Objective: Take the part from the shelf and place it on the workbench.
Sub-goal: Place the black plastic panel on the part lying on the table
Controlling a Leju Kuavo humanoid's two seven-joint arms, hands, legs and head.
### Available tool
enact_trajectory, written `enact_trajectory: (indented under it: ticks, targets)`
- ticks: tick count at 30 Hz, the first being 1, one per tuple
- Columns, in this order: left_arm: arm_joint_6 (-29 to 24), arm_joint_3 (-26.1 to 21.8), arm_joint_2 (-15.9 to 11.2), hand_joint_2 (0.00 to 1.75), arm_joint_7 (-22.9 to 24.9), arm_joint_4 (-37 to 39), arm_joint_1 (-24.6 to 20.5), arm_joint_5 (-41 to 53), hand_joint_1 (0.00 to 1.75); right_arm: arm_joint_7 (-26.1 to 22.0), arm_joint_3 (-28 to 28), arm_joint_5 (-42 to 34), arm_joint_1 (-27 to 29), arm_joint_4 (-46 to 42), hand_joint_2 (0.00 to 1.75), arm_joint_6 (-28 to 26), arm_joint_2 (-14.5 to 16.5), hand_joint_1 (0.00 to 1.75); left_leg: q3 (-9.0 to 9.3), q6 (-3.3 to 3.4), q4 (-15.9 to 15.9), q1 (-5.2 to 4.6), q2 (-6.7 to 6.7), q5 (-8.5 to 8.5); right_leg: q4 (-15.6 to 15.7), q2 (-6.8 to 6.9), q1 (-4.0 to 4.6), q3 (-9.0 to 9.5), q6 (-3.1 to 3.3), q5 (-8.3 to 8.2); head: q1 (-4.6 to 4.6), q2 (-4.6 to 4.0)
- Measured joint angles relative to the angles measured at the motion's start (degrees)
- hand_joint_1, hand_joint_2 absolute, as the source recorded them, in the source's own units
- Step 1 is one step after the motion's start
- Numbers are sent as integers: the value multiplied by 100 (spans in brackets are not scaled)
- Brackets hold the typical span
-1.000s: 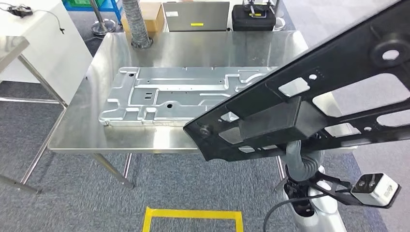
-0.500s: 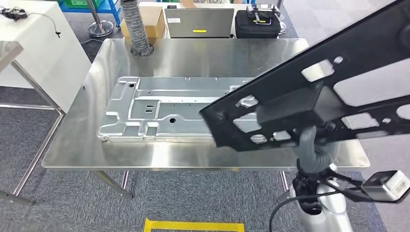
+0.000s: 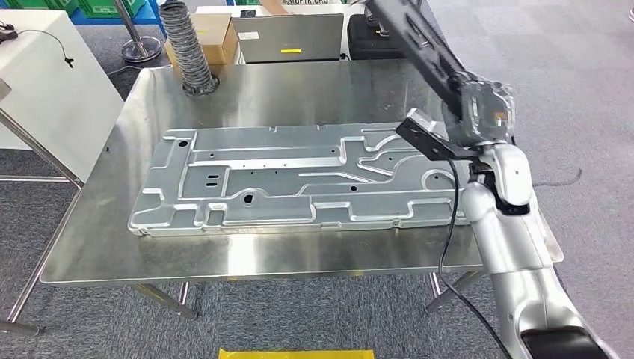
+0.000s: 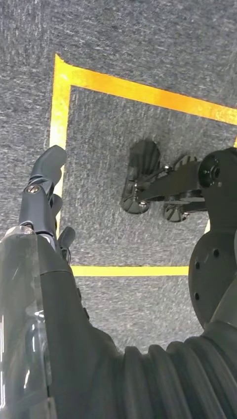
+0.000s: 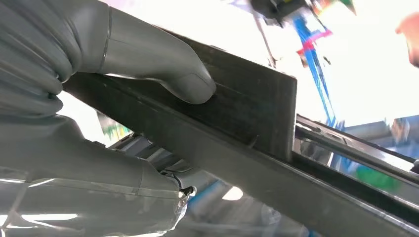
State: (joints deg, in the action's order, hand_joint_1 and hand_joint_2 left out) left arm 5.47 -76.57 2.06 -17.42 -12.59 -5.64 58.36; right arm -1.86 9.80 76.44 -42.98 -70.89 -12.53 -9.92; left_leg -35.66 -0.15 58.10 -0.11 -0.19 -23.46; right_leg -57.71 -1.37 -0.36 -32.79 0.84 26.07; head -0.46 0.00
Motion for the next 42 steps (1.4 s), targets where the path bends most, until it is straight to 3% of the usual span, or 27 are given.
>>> enact_trajectory:
  ticks: [3, 5, 8, 9, 10, 11, 12, 14, 15, 19, 20, 22, 24, 25, 26, 29, 30, 32, 34, 36, 39, 40, 41, 42]
  targets:
    - [6, 20, -19, 175, -37, 0, -18, 27, 0, 78, 615, 615, -683, 1250, 175, 182, 166, 175, 42, 80, -112, -1, -5, 64, 15, 6, 8, -8, -91, 24, -3, 0]
    - [11, 38, -19, 175, -73, 0, -38, 30, 0, 71, 979, 826, -990, 1942, 175, 252, 366, 175, 97, 118, -199, 37, -2, 97, -202, 56, 11, -102, -134, 173, 9, 0]
    - [46, 46, -18, 175, -146, 0, -70, 29, 0, -31, 1467, 1033, -1275, 2861, 175, 396, 735, 175, 128, 147, -230, 53, -2, 86, -1286, 97, -20, -676, -183, 631, 20, 0]
    - [59, 48, -18, 175, -167, 0, -71, 28, 0, -61, 1613, 1079, -1304, 3120, 175, 429, 854, 175, 134, 144, -220, 56, -8, 70, -1561, 100, -34, -851, -197, 676, 20, 0]
    - [69, 48, -17, 175, -180, 0, -69, 28, 0, -76, 1737, 1110, -1313, 3345, 175, 446, 960, 175, 139, 135, -202, 61, -15, 50, -1626, 104, -48, -931, -208, 607, 20, 0]
    - [76, 49, -17, 175, -186, 0, -65, 28, 0, -79, 1839, 1125, -1318, 3519, 175, 446, 1054, 175, 144, 118, -174, 67, -25, 22, -1454, 108, -62, -897, -214, 427, 20, 0]
    - [81, 49, -16, 175, -190, 0, -62, 28, 0, -79, 1919, 1134, -1335, 3666, 175, 442, 1137, 175, 146, 96, -133, 73, -36, -15, -1086, 118, -75, -765, -216, 172, 21, 0]
    - [85, 50, -15, 175, -196, 0, -59, 27, 0, -89, 2025, 1133, -1418, 3906, 175, 433, 1251, 175, 123, 37, -40, 63, -53, -91, -403, 135, -73, -488, -197, -141, 18, 1]
    - [87, 51, -15, 175, -208, 0, -56, 22, 0, -117, 2075, 1132, -1464, 4016, 175, 451, 1300, 175, 107, 6, -6, 55, -59, -115, -220, 139, -63, -419, -178, -190, 10, 1]
    - [96, 51, -16, 175, -327, 0, -15, -20, 0, -345, 2262, 1152, -1540, 4360, 175, 617, 1498, 175, 100, -120, 25, 69, -42, -188, -125, 103, -51, -374, -39, -172, -9, 1]
    - [96, 51, -16, 175, -361, 0, -11, -28, 0, -400, 2305, 1138, -1541, 4433, 175, 628, 1573, 175, 56, -149, 149, 74, -32, -277, -102, 95, -62, -353, -4, -177, -16, 1]
    - [96, 51, -17, 175, -431, 0, -17, -48, 0, -526, 2367, 1038, -1523, 4571, 175, 619, 1731, 175, -221, -198, 767, 82, -21, -592, -78, 84, -65, -317, 44, -171, -26, 0]
    - [98, 51, -17, 175, -474, 0, -11, -57, 0, -677, 2399, 849, -1463, 4702, 87, 617, 1848, 87, -592, -221, 1480, 84, -20, -837, -81, 82, -50, -299, 64, -156, -28, 0]
    - [99, 51, -16, 175, -486, 0, 2, -55, 0, -768, 2406, 726, -1426, 4756, 44, 619, 1885, 44, -670, -218, 1593, 84, -19, -814, -84, 82, -42, -290, 68, -148, -27, 0]
    - [100, 51, -15, 175, -492, 0, 18, -54, 0, -865, 2408, 593, -1390, 4796, 0, 622, 1916, 0, -638, -208, 1487, 83, -19, -688, -86, 79, -36, -279, 69, -140, -27, 0]
    - [71, 51, -15, 175, -517, 0, 31, -51, 0, -1158, 2408, 192, -1306, 4865, 0, 644, 2010, 0, -98, -131, 349, 66, -20, -147, -87, 57, -20, -236, 39, -114, -26, 0]
    - [54, 52, -14, 175, -524, 0, 23, -46, 0, -1242, 2408, 59, -1281, 4876, 0, 664, 2043, 0, 33, -102, 87, 52, -22, -73, -85, 49, -14, -232, 15, -111, -25, 0]
    - [33, 53, -11, 175, -539, 0, 17, -29, 0, -1393, 2407, -187, -1222, 4886, 0, 714, 2103, 0, 102, -57, -40, 24, -26, -78, -67, 38, -5, -228, -44, -118, -24, 0]
    - [30, 54, -5, 87, -556, 0, 22, -20, 0, -1480, 2406, -332, -1168, 4887, 0, 746, 2150, 0, 126, 5, -84, 52, -18, -48, -70, 42, 4, -221, -108, -94, -20, 1]
    - [33, 55, 2, 0, -570, 0, 19, -20, 0, -1529, 2405, -419, -1147, 4886, 0, 774, 2182, 0, 150, 73, -138, 82, -5, -13, -389, 61, 8, -349, -154, 126, -6, 1]
    - [57, 55, 5, 0, -561, 0, 23, -20, 0, -1758, 2368, -800, -1071, 4882, 0, 906, 2196, 0, 150, 103, -141, 74, -2, -10, -1502, 79, -3, -861, -183, 646, 5, 0]
    - [74, 55, 5, 0, -551, 0, 25, -20, 0, -1876, 2333, -1011, -1022, 4858, 0, 933, 2196, 0, 150, 104, -138, 72, -3, -11, -1708, 80, -2, -963, -185, 688, 6, 0]
    - [95, 55, 5, 0, -546, 0, 26, -20, 0, -1993, 2288, -1252, -974, 4808, 0, 942, 2196, 0, 150, 102, -130, 71, -5, -13, -1672, 81, -2, -947, -180, 609, 6, 0]
    - [126, 55, 5, 0, -554, 0, 26, -20, 0, -2112, 2232, -1554, -930, 4721, 0, 936, 2196, 0, 151, 96, -119, 70, -7, -18, -1402, 83, -1, -816, -166, 436, 6, 0]
